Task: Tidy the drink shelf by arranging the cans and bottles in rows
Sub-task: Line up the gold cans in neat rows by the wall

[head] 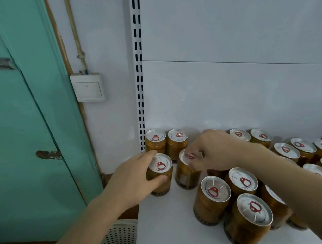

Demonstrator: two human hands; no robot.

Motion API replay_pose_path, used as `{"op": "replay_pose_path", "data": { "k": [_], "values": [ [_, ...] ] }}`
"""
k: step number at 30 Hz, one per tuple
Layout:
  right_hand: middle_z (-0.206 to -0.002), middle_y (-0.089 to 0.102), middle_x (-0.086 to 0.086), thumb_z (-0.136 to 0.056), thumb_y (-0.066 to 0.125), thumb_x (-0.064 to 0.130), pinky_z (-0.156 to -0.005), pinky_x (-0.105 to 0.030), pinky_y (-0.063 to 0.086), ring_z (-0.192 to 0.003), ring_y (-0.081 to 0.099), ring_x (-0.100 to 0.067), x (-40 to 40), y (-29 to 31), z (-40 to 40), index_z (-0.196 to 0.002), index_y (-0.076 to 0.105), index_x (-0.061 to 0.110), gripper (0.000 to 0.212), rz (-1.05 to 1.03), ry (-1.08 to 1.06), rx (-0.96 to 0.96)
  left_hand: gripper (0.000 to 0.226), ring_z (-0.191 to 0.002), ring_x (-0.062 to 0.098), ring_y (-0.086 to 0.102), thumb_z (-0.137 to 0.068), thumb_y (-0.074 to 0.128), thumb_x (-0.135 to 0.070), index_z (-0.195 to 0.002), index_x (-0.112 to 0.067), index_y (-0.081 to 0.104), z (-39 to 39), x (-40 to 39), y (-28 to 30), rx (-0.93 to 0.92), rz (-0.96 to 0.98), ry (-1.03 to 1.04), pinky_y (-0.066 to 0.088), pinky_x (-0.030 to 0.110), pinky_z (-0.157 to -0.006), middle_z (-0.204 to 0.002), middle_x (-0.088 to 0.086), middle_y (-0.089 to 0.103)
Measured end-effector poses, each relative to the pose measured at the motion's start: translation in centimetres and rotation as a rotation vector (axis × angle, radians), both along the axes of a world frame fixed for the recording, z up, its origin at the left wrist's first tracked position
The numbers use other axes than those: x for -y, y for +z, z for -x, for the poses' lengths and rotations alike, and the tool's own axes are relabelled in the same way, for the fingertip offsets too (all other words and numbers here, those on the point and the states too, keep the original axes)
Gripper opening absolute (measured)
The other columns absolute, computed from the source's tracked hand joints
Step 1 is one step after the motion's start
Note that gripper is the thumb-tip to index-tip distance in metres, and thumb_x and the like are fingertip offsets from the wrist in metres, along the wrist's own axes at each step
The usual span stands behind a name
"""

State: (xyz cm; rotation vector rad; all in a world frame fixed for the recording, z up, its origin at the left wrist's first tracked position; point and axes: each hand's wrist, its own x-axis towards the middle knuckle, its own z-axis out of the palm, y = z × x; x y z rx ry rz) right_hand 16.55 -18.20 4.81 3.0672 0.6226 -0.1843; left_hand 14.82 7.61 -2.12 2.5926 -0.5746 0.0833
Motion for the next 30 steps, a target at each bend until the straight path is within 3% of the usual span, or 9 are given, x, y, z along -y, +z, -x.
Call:
{"op": "replay_pose_path", "data": {
  "k": [4,7,10,15,19,22,25,28,30],
  "values": [
    [-0.074,0.064,0.002,-0.088,0.041,0.063,-0.069,-0.043,0.057,-0.073,0.056,-0.017,-1.7,-2.1,-0.2,-0.084,0.067,0.024,0.046,-0.042,-0.031,0.096,0.073,-0.133,0.010,0.055,-0.096,0.070,-0.053,-0.158,-0.029,0.040,-0.9,0.1,-1.3,0.050,0.092,0.067,0.044,0.022,-0.103,-0.155,-0.009,0.051],
    [-0.104,0.070,0.004,-0.091,0.053,0.067,-0.083,-0.044,0.056,-0.101,0.058,-0.022,-1.8,-2.5,0.2,-0.115,0.073,0.033,0.046,0.020,-0.062,0.098,0.066,-0.128,0.011,0.059,-0.097,0.069,-0.050,-0.154,-0.025,0.046,-1.7,0.0,-2.0,0.079,0.092,0.063,0.047,0.020,-0.099,-0.153,-0.009,0.052],
    [-0.113,0.068,0.003,-0.097,0.062,0.057,-0.087,-0.040,0.051,-0.110,0.054,-0.022,-2.0,-2.8,0.1,-0.126,0.069,0.035,0.037,0.042,-0.056,0.118,0.064,-0.129,0.013,0.060,-0.098,0.069,-0.048,-0.153,-0.023,0.048,-2.2,0.0,-2.4,0.092,0.088,0.061,0.049,0.024,-0.101,-0.153,-0.006,0.053],
    [-0.118,0.066,0.003,-0.100,0.057,0.056,-0.090,-0.042,0.051,-0.111,0.051,-0.022,-2.3,-3.3,0.1,-0.126,0.066,0.036,0.034,0.043,-0.086,0.146,0.063,-0.129,0.013,0.059,-0.099,0.067,-0.048,-0.153,-0.023,0.047,-3.0,-0.1,-2.3,0.086,0.067,0.040,0.048,0.025,-0.102,-0.152,-0.006,0.054],
    [-0.132,0.063,0.005,-0.101,0.055,0.059,-0.096,-0.042,0.050,-0.120,0.051,-0.023,-1.9,-3.9,0.4,-0.138,0.060,0.038,0.043,0.021,-0.085,0.160,0.065,-0.137,0.014,0.052,-0.099,0.068,-0.048,-0.155,-0.024,0.044,-3.2,-0.1,-2.4,0.081,0.086,0.012,0.047,0.026,-0.106,-0.156,-0.007,0.046],
    [-0.149,0.058,0.009,-0.099,0.045,0.069,-0.110,-0.046,0.047,-0.136,0.050,-0.023,-0.6,-3.4,1.2,-0.151,0.053,0.040,0.059,-0.056,-0.114,0.150,0.070,-0.146,0.020,0.042,-0.096,0.070,-0.050,-0.155,-0.021,0.045,-2.2,0.1,-1.9,0.180,0.054,0.039,0.043,0.039,-0.117,-0.160,-0.002,0.040],
    [-0.134,0.069,0.009,-0.098,0.037,0.071,-0.111,-0.044,0.046,-0.128,0.057,-0.022,1.5,-2.1,3.0,-0.144,0.063,0.038,0.062,-0.143,-0.108,0.198,0.055,-0.135,0.018,0.047,-0.095,0.065,-0.050,-0.140,-0.019,0.059,-0.1,1.7,0.1,0.365,0.124,-0.048,0.043,0.039,-0.113,-0.144,-0.001,0.056],
    [-0.124,0.073,0.007,-0.097,0.041,0.070,-0.107,-0.035,0.045,-0.120,0.059,-0.020,3.2,-0.8,5.7,-0.134,0.072,0.029,0.063,-0.182,-0.112,0.246,0.056,-0.138,0.005,0.038,-0.101,0.051,-0.062,-0.146,-0.028,0.054,2.4,4.6,1.6,0.287,0.142,-0.266,0.030,0.021,-0.113,-0.148,-0.013,0.051],
    [-0.120,0.074,0.008,-0.098,0.052,0.063,-0.104,-0.017,0.036,-0.115,0.059,-0.016,4.4,-0.3,7.7,-0.125,0.076,0.026,0.051,-0.199,-0.070,0.263,0.064,-0.144,0.004,0.034,-0.100,0.049,-0.068,-0.154,-0.032,0.047,3.2,6.4,1.3,0.199,0.119,-0.372,0.030,0.022,-0.116,-0.155,-0.016,0.042]
  ]
}}
